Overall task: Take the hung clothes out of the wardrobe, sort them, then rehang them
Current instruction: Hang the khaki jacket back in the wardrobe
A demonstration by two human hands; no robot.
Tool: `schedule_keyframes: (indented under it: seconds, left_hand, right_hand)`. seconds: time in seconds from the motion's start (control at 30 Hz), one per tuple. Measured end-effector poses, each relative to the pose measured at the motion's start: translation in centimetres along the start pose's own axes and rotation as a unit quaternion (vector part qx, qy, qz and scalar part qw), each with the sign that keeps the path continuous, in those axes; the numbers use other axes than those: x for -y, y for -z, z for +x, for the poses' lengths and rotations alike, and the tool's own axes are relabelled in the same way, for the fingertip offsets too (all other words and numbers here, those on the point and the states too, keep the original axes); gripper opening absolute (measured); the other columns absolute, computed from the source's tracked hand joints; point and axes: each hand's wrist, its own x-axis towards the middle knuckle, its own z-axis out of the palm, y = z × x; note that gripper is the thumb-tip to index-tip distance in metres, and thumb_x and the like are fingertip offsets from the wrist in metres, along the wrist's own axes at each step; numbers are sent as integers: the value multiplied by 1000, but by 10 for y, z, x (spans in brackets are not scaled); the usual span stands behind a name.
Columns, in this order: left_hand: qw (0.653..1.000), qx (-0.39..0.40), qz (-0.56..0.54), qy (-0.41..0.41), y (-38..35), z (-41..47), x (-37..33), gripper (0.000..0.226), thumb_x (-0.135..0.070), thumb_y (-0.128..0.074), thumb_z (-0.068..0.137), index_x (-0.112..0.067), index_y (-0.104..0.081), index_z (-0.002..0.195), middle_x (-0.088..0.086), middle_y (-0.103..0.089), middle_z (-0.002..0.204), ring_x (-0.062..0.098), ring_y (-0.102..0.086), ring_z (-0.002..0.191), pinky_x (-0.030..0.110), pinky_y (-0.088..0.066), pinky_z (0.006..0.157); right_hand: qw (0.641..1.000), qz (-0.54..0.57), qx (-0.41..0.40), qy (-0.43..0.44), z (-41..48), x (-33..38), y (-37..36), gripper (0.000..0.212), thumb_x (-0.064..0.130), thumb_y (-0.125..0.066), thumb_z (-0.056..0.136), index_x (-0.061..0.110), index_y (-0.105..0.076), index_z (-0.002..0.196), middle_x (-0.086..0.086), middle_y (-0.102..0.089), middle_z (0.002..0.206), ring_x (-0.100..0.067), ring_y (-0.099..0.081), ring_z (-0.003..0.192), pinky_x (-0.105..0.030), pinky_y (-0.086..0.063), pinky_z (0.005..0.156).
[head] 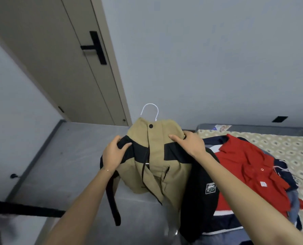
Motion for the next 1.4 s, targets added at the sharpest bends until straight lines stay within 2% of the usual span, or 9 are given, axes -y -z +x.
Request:
schedule_keyframes:
  seconds: [0.27, 0.4, 0.53, 0.67, 0.87, 1.07, 1.17, 1.27, 1.4]
  left_hand:
    - [994, -66, -42, 70, 85, -85, 90, 37, -39, -72, 87, -21, -44, 73, -7, -53, 63, 4, -51, 58, 24, -32, 51]
    - [989, -96, -61, 90, 133, -121, 126, 36, -39, -72, 87, -16, -47, 76, -2, -57, 66, 10, -55, 61, 28, -37, 53]
    - [980, -148, -90, 97, 185, -164, 165, 34, -37, -74, 86, -16, -50, 76, -3, -59, 66, 12, -56, 63, 27, -40, 54]
    - [973, -182, -81, 115, 243, -212, 200, 33, -37, -75, 85, -19, -48, 75, -5, -57, 66, 8, -54, 62, 24, -37, 54]
    - [958, -255, -50, 124, 327, -275, 254, 34, -36, -75, 86, -22, -46, 75, -8, -57, 66, 7, -57, 65, 33, -44, 58]
    - [936, -295, -16, 193, 398, -325, 309, 29, -27, -74, 86, -18, -47, 79, -7, -57, 71, 15, -59, 70, 40, -47, 63]
    - [917, -329, 5, 225, 431, -347, 328, 28, -20, -73, 87, -10, -48, 79, -2, -55, 69, 10, -53, 65, 33, -40, 60]
    - [898, -356, 25, 256, 462, -364, 339, 27, -19, -73, 88, -10, -49, 77, -1, -56, 69, 11, -52, 65, 32, -39, 59]
    - [895, -352, 33, 272, 504, -370, 359, 25, -18, -70, 90, -14, -49, 77, -1, -58, 72, 14, -57, 67, 32, -42, 60]
  right_hand:
    - [992, -52, 22, 115, -71, 103, -52, 40, 68, -54, 86, 36, -41, 66, 13, -51, 63, -1, -45, 59, -23, -28, 50]
    - [985, -71, 21, 157, -100, 146, -85, 43, 71, -52, 84, 30, -52, 73, 10, -53, 61, -8, -50, 59, -25, -31, 49]
    - [977, -67, 37, 198, -130, 194, -119, 59, 77, -50, 80, 19, -62, 79, 6, -55, 58, -10, -53, 58, -29, -36, 49]
    - [964, -49, 102, 241, -168, 246, -152, 58, 73, -55, 81, 18, -46, 63, 6, -49, 56, -14, -49, 56, -30, -34, 52]
    - [943, -20, 160, 291, -225, 322, -209, 58, 68, -58, 84, 21, -35, 57, 7, -40, 51, -13, -42, 51, -28, -29, 51]
    - [905, -29, 222, 361, -280, 394, -267, 57, 69, -55, 85, 17, -48, 63, 3, -54, 58, -16, -53, 58, -30, -36, 52]
    - [888, -21, 240, 392, -304, 434, -294, 61, 72, -54, 83, 12, -58, 69, -1, -62, 65, -18, -59, 65, -36, -46, 57]
    - [872, -21, 257, 417, -319, 474, -317, 59, 72, -55, 82, 14, -60, 71, 2, -63, 66, -15, -59, 67, -30, -40, 54]
    - [851, 27, 297, 432, -326, 522, -346, 49, 69, -59, 81, 21, -65, 74, 5, -68, 72, -12, -63, 70, -34, -52, 62]
